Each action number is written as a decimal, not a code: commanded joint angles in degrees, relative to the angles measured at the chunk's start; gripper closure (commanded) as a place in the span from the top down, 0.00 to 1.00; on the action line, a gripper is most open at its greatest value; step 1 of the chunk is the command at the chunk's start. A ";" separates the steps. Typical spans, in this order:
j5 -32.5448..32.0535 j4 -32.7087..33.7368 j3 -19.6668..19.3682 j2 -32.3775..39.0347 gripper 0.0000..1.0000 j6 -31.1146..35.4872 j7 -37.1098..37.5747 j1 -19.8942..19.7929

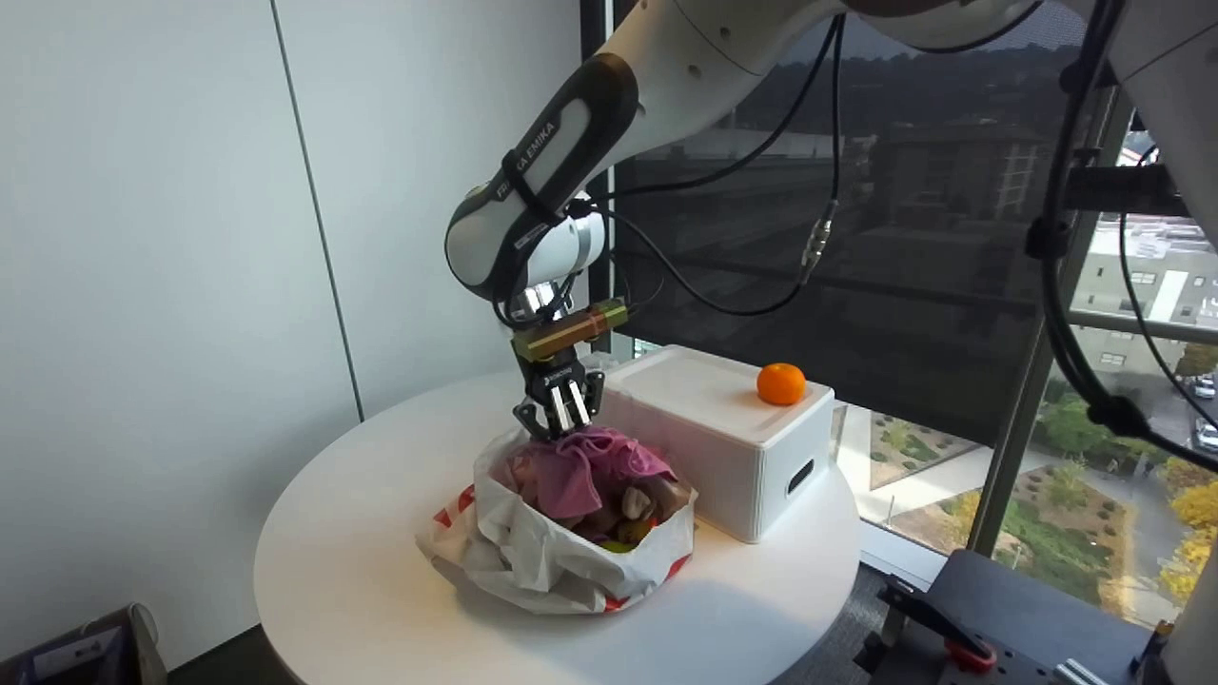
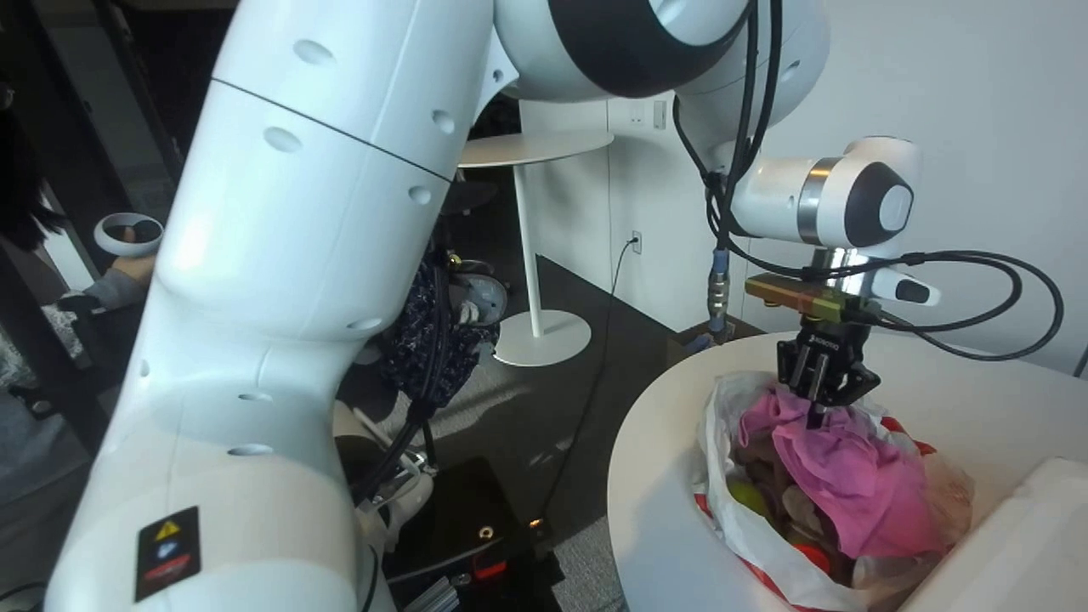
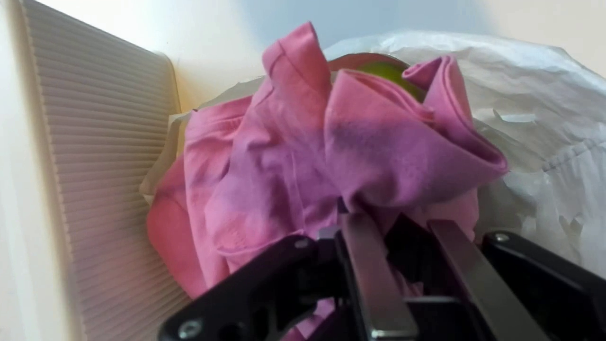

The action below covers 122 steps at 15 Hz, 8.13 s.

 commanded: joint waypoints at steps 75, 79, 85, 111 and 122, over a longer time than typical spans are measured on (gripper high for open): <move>-9.12 -16.53 -16.42 -11.03 0.58 22.75 55.33 -10.65; -9.75 -15.50 -10.99 -11.62 0.58 20.60 51.47 -6.44; -7.88 -15.28 -4.90 -9.86 0.58 21.22 38.65 -4.45; -13.39 -19.94 1.27 -2.13 0.58 18.54 -17.91 -0.18; -12.47 -15.62 -1.09 -2.84 0.99 11.80 -13.96 -0.92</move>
